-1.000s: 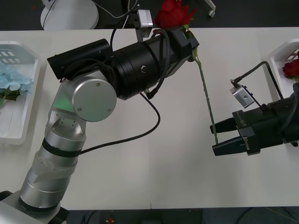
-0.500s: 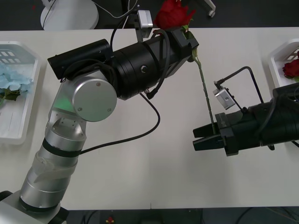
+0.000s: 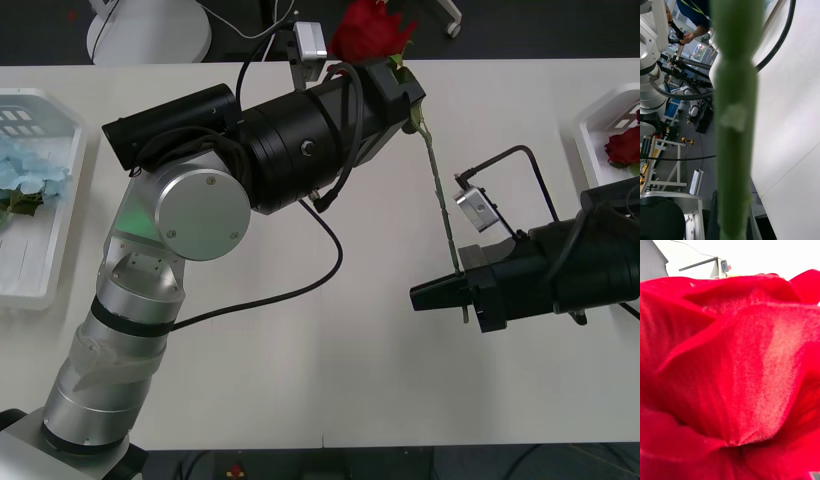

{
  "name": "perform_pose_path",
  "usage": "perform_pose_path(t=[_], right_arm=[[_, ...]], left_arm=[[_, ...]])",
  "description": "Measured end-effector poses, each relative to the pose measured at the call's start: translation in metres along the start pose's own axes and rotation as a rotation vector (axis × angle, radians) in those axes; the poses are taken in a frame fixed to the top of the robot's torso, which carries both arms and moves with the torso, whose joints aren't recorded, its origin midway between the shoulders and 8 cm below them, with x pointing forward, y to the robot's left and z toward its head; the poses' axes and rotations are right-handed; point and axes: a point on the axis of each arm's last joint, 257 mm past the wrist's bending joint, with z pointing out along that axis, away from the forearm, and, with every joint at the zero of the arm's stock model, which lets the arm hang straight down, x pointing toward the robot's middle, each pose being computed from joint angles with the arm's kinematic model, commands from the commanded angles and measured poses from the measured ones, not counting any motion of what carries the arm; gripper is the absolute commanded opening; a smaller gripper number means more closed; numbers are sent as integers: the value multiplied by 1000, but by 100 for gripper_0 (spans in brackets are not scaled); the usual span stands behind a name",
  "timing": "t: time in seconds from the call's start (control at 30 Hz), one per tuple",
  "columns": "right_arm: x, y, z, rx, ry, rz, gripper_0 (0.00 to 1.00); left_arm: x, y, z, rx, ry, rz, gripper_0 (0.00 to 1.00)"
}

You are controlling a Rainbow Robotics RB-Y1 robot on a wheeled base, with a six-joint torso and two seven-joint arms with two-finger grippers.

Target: Put the red flowers into the right box and the blue flowers into the left box

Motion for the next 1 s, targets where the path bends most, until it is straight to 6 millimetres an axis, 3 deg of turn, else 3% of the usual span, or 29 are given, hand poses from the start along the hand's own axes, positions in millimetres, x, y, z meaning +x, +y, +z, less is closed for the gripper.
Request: perform_pose_path(t=[0.03, 0.07, 0.33, 0.53, 0.7, 0.83, 0.93, 1.0], right_arm=[[0, 0, 0, 1, -2, 1, 0], [-1, 0, 0, 2, -4, 2, 0], [-3, -1, 1, 4, -10, 7, 0], [-4, -2, 1, 7, -14, 20, 0], [-3, -12, -3, 54, 8, 41, 0], [-2, -30, -15, 134, 33, 89, 0], [-4, -54, -37, 250, 38, 142, 0], [-9, -78, -63, 366, 30, 143, 0]], left_arm=[[0, 0, 0, 0, 0, 0, 90], [0, 0, 0, 0, 0, 0, 100], [6, -5, -6, 33, 42, -57, 100], [-3, -4, -28, 41, 66, -57, 100], [-22, -6, -67, 28, 73, -17, 100], [-43, 4, -113, -47, 110, 24, 100], [-59, 22, -155, -144, 150, 34, 100], [-66, 41, -185, -239, 180, 41, 100]])
